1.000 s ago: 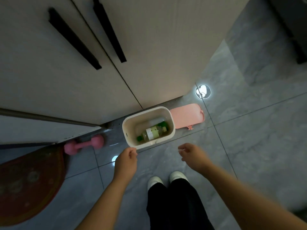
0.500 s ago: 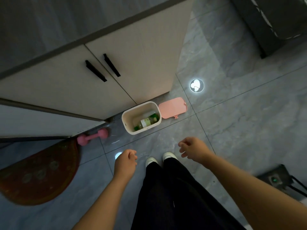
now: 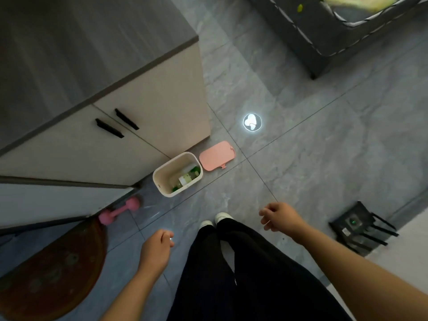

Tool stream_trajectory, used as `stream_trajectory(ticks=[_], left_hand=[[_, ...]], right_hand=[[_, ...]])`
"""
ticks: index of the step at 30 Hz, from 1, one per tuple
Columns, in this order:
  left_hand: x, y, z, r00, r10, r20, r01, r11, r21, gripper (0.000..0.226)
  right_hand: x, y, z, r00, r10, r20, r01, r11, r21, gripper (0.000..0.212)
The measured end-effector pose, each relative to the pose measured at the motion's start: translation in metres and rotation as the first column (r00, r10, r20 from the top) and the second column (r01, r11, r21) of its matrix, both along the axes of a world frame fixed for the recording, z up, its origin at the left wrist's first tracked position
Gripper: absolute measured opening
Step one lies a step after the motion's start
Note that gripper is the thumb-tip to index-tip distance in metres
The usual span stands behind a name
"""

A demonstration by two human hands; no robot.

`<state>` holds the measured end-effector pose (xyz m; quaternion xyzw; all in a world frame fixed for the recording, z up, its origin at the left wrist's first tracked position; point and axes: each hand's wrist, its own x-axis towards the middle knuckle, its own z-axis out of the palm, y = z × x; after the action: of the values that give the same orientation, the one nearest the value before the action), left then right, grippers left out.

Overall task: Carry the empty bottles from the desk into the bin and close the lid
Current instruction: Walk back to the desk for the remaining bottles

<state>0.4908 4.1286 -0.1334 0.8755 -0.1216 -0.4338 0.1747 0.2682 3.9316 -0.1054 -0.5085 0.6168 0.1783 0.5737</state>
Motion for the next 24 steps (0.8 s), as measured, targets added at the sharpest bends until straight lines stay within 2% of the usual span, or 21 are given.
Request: stream_trajectory(ticks=[5,10,14,18,24], left_hand=[[0.005,0.007,0.009,0.986,-0.159,-0.056,0.161,0.987,0.025,0.033],[0.014,-0.006,0.016,0.958,-0.270,-0.097,0.273,0.962,0.018,0.034],[0.016,-0.032,0.022,0.908,-0.411,-0.082,0.413,0.910,0.016,0.034],[0.011,-0.063,0.030,0.818,-0.576,-0.003,0.575,0.817,0.045,0.035],[-0.017,-0.118,0.024,0.751,-0.661,0.006,0.660,0.750,0.040,0.032]], right_hand=[[-0.038,0.025,0.009,0.985,-0.146,-0.091,0.147,0.989,-0.002,0.025],[-0.080,0.063,0.019,0.912,-0.390,-0.130,0.387,0.921,-0.048,0.019],[-0.116,0.100,0.027,0.804,-0.580,-0.129,0.576,0.815,-0.069,0.021],[-0.151,0.132,0.029,0.682,-0.717,-0.145,0.715,0.695,-0.076,0.022],[-0.198,0.141,0.027,0.524,-0.842,-0.131,0.840,0.536,-0.086,0.027]])
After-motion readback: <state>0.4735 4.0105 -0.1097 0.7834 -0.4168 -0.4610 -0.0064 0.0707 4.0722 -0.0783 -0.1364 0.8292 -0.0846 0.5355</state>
